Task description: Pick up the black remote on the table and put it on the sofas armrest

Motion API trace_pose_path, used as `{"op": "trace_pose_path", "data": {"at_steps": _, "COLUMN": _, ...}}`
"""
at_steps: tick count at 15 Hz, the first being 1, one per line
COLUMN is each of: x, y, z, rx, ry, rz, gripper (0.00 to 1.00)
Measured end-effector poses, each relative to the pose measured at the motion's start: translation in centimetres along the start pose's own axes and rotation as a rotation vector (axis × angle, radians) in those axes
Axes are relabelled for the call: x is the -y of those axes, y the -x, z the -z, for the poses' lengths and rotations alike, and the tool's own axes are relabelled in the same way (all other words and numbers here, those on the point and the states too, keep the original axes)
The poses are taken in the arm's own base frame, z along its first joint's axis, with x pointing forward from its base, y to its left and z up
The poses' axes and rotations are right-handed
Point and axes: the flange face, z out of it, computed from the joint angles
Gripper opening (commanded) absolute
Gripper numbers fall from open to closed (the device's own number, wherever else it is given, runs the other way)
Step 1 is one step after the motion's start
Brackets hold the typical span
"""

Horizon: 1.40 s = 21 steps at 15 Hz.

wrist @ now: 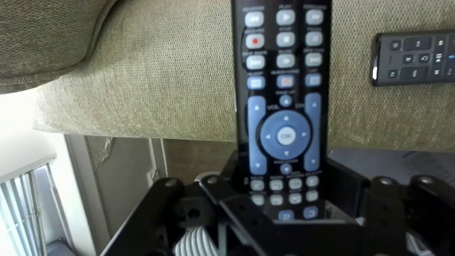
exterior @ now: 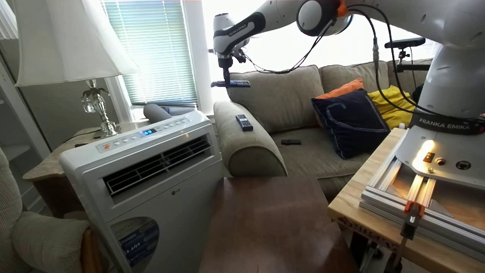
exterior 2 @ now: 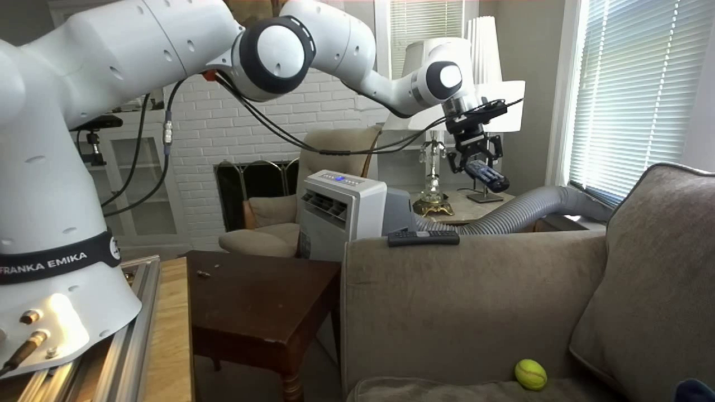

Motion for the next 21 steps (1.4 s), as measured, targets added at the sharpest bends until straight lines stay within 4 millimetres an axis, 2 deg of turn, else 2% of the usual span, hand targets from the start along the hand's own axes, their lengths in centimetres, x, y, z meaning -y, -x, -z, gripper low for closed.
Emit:
{"op": "trace_pose_path", "data": {"at_steps": 8, "x": 0.7, "y": 1.2, "z": -2.8, "rx": 0.077, "ry": -0.063, "rz": -0.110, "gripper": 0.26}}
{"op": "trace_pose_path", "data": {"at_steps": 19, "x": 2.4, "y": 2.4, "z": -6.6, "rx": 0.134, "ry": -0.136, "rz": -0.140, "gripper": 0.26}}
{"op": "trace_pose_path", "data": {"at_steps": 20, "x": 2.6, "y": 2.4, "z": -6.9, "rx": 0.135, "ry": -0.141, "rz": -0.142, "gripper": 0.51}}
{"op": "trace_pose_path", "data": {"at_steps": 21, "x": 2.6, "y": 2.4, "z": -7.1, "rx": 0.135, "ry": -0.145, "rz": -0.143, "gripper": 0.51}}
